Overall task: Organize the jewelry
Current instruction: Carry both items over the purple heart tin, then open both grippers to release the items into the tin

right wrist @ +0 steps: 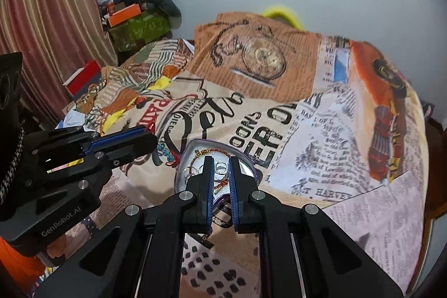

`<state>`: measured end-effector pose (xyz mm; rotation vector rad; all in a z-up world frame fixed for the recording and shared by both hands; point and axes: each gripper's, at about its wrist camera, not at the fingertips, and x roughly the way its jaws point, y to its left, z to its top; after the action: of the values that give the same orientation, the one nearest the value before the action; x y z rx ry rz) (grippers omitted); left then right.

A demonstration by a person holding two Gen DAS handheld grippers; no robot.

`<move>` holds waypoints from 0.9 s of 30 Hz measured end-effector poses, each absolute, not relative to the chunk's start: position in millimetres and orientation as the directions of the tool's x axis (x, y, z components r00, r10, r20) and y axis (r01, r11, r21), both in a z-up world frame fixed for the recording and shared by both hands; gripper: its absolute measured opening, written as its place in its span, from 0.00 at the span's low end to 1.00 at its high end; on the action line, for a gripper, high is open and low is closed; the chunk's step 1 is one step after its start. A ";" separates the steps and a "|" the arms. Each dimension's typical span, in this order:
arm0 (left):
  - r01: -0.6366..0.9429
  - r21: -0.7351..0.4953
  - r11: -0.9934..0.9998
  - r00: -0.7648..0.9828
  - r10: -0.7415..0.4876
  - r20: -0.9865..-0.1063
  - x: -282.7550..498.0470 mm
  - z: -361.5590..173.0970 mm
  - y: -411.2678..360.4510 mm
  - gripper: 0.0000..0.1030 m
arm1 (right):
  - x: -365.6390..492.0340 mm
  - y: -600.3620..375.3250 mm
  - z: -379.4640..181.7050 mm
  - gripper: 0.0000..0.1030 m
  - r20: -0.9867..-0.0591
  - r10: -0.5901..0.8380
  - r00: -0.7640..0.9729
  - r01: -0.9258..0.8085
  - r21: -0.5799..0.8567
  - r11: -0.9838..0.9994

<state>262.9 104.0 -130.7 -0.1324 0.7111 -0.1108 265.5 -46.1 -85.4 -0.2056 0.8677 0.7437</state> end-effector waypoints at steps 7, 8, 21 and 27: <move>0.061 -0.210 0.976 0.708 -0.190 -0.680 286.3 -155.2 111.3 0.03 | 280.9 -37.4 -101.5 0.09 -0.781 0.498 0.378 -0.666 0.144 0.732; 0.061 -0.214 0.975 0.703 -0.195 -0.684 289.3 -158.1 111.8 0.03 | 283.1 -36.4 -103.9 0.09 -0.786 0.495 0.371 -0.667 0.145 0.731; 0.076 -0.236 0.969 0.654 -0.227 -0.722 302.7 -175.8 110.3 0.03 | 292.6 -28.6 -128.7 0.09 -0.824 0.477 0.305 -0.678 0.163 0.717; 0.066 -0.177 0.982 0.672 -0.175 -0.719 293.7 -167.4 109.0 0.10 | 293.3 -27.7 -129.9 0.09 -0.824 0.475 0.309 -0.681 0.157 0.716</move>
<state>293.7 109.0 -167.4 -0.1406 0.8232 -0.1366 293.3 -27.7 -129.9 -0.2375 0.9950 0.7725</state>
